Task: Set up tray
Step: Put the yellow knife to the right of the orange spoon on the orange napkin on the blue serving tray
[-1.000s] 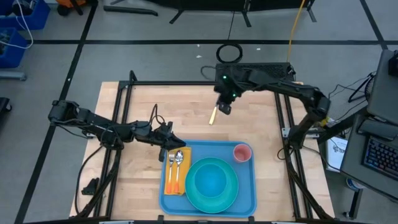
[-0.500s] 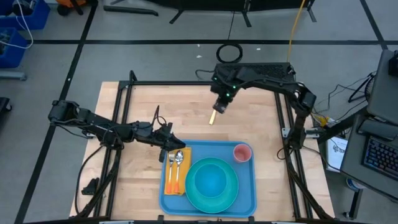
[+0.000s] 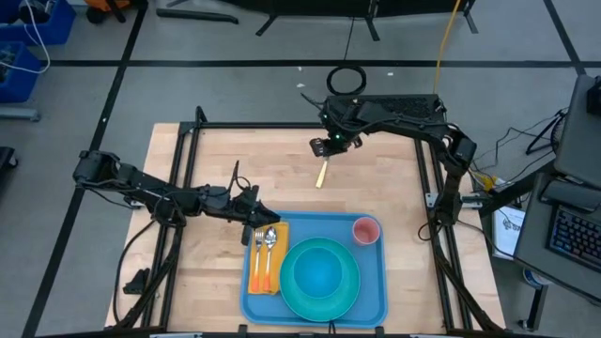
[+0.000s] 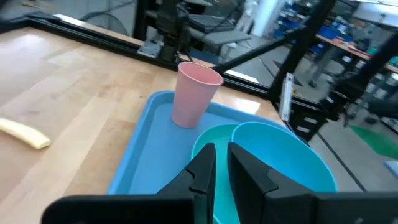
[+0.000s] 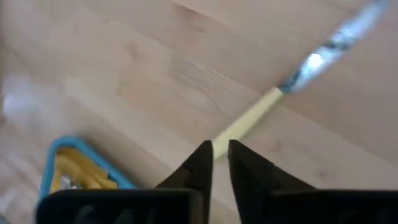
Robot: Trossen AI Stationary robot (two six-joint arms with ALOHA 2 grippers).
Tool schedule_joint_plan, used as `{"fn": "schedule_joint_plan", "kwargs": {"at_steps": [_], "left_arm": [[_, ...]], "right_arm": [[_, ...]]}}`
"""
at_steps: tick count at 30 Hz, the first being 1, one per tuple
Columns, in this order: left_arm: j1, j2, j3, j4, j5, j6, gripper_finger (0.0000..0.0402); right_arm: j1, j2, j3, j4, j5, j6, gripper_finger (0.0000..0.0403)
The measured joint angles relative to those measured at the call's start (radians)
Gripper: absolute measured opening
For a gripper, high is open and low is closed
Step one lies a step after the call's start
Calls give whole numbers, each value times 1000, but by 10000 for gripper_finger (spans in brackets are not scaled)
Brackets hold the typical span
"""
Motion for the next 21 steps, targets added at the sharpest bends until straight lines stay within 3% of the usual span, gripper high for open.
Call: {"fn": "schedule_joint_plan", "kwargs": {"at_steps": [4,6,15,21], "left_arm": [[-40,0,-18,8,-140,-13,45],[-53,0,-27,9,-164,-10,44],[-99,0,-39,1,-166,0,44],[-127,0,-40,-2,-166,4,44]], "right_arm": [[21,1,-77,73,20,118,99],[29,1,-109,129,18,166,129],[38,19,-137,288,14,300,252],[38,96,-138,290,-70,356,278]]}}
